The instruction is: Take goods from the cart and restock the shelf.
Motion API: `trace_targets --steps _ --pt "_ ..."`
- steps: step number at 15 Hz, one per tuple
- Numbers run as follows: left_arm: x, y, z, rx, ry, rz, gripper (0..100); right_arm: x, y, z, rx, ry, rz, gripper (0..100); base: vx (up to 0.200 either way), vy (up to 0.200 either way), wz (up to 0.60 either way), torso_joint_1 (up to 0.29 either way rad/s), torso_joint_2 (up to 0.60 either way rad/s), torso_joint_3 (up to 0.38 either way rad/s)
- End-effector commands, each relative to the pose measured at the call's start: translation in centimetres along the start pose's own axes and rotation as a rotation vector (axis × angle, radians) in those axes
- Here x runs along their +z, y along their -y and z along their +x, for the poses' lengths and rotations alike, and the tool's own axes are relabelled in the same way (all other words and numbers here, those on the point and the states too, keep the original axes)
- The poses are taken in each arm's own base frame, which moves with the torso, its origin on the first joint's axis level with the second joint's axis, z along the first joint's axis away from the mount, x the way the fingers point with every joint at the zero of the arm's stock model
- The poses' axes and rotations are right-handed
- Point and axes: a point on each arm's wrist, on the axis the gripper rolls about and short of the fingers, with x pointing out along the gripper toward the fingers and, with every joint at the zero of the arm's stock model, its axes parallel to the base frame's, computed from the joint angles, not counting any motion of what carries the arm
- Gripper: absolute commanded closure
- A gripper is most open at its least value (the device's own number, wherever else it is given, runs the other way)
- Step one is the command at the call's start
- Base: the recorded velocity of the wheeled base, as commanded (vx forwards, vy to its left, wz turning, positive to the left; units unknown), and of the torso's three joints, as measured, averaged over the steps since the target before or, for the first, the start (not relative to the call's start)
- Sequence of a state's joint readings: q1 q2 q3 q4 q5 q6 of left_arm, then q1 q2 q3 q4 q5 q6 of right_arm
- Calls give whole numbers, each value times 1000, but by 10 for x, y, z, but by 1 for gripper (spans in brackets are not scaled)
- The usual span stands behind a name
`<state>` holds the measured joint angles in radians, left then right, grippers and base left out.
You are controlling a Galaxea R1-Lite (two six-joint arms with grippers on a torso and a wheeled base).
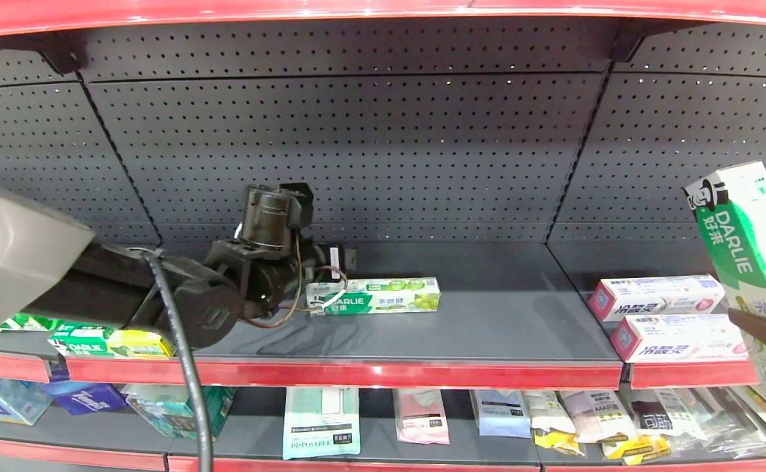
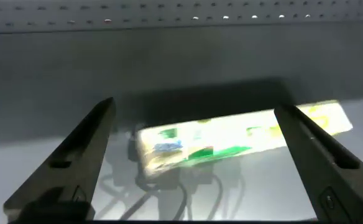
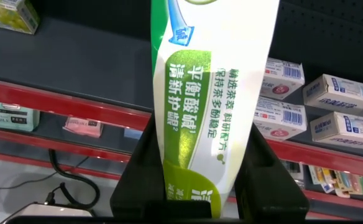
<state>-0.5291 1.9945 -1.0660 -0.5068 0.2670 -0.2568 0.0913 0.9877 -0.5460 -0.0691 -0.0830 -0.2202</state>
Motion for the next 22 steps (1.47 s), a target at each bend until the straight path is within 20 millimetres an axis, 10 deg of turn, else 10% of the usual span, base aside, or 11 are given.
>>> trace_targets --steps 1,7,22 --pt "-5 7 22 14 -16 -4 0 -1 0 2 3 -9 -2 100 0 0 0 0 0 0" --pt "-4 33 65 43 -32 -36 0 -2 -1 4 5 -18 -3 100 0 0 0 0 0 0" --pt "-18 67 104 71 -130 -11 0 -2 -1 8 12 -34 -1 100 0 0 0 0 0 0"
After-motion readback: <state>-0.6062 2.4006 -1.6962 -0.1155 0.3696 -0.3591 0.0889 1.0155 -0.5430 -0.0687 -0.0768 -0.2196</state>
